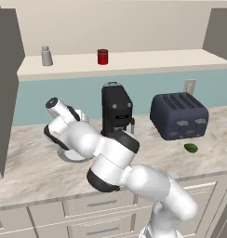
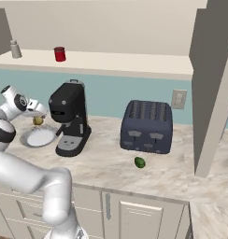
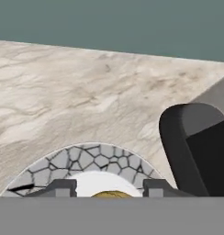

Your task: Pick the avocado and bread from the counter and place them on the plate. Then pick the jam from the cabinet and place it next to the plate. Lastly close the cabinet door.

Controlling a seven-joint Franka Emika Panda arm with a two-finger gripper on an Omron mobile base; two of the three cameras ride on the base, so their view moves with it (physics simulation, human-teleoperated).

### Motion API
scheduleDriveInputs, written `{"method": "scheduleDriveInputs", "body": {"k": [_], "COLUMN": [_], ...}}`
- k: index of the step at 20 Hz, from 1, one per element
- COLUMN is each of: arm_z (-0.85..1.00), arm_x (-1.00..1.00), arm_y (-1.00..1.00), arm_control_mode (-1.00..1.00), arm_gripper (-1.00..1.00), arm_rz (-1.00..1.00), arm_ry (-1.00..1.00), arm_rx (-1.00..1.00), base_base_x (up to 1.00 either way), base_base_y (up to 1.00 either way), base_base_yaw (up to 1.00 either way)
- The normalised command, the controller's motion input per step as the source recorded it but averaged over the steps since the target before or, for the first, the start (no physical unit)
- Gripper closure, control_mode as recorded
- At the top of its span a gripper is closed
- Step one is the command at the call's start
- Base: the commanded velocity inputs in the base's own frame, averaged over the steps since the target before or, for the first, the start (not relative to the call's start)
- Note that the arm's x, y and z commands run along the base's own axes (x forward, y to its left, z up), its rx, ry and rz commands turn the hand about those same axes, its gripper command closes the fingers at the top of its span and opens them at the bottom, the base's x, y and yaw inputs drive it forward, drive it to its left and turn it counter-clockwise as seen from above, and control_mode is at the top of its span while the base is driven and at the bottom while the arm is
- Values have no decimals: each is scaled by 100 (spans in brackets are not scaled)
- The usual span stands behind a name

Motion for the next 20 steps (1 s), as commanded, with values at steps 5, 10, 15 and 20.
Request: {"method": "scheduleDriveInputs", "body": {"k": [5, 10, 15, 20], "arm_z": [42, 93, 61, 11], "arm_x": [0, -37, -100, -100], "arm_y": [17, 7, -17, -77], "arm_control_mode": [-100, -100, -100, -100], "arm_gripper": [-100, -100, -100, -100], "arm_rz": [-6, -8, 0, 1], "arm_ry": [-12, -11, -18, -20], "arm_rx": [0, 0, 0, 0], "base_base_x": [0, 0, 0, 0], "base_base_y": [0, 0, 0, 0], "base_base_yaw": [0, 0, 0, 0]}}
